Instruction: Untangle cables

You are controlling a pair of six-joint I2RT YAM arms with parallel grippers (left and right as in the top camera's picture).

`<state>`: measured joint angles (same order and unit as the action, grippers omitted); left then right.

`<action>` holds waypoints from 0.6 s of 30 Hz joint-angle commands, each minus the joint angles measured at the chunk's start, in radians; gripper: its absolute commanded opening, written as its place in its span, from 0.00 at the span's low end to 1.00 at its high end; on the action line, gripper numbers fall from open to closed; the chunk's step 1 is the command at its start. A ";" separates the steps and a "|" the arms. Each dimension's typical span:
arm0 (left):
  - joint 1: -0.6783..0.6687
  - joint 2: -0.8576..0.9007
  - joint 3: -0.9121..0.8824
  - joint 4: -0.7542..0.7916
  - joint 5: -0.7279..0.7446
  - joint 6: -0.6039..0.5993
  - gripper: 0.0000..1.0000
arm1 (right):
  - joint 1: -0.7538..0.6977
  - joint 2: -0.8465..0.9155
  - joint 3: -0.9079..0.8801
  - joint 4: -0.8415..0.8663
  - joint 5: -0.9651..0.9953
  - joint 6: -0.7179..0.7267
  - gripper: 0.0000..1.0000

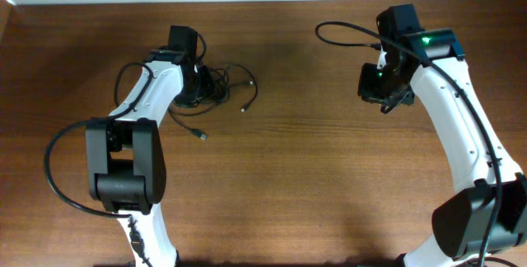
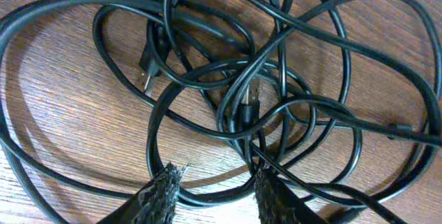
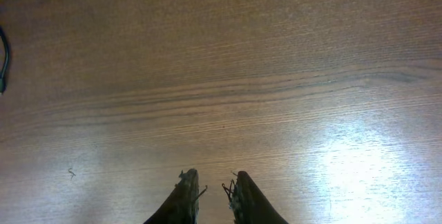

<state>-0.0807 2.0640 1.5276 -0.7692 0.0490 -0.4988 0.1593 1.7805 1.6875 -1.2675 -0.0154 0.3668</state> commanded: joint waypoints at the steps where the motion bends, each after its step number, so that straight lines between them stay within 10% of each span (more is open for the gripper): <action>1: 0.005 -0.013 -0.010 -0.011 -0.031 -0.006 0.40 | -0.003 -0.005 -0.001 0.000 0.008 0.003 0.19; 7: 0.005 -0.013 -0.011 -0.160 -0.101 0.105 0.61 | -0.003 -0.005 -0.001 0.003 0.008 0.003 0.24; 14: 0.005 -0.009 -0.022 0.058 -0.142 0.103 0.37 | -0.003 -0.005 -0.001 0.014 0.008 0.003 0.24; 15: 0.005 -0.010 -0.018 0.058 -0.066 0.087 0.54 | -0.003 -0.005 -0.001 0.016 0.009 0.003 0.25; 18: 0.006 -0.026 0.015 0.042 0.117 0.076 0.64 | -0.003 -0.005 -0.001 0.018 0.009 0.003 0.25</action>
<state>-0.0788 2.0640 1.5135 -0.7227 0.0189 -0.4118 0.1593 1.7805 1.6867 -1.2522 -0.0154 0.3668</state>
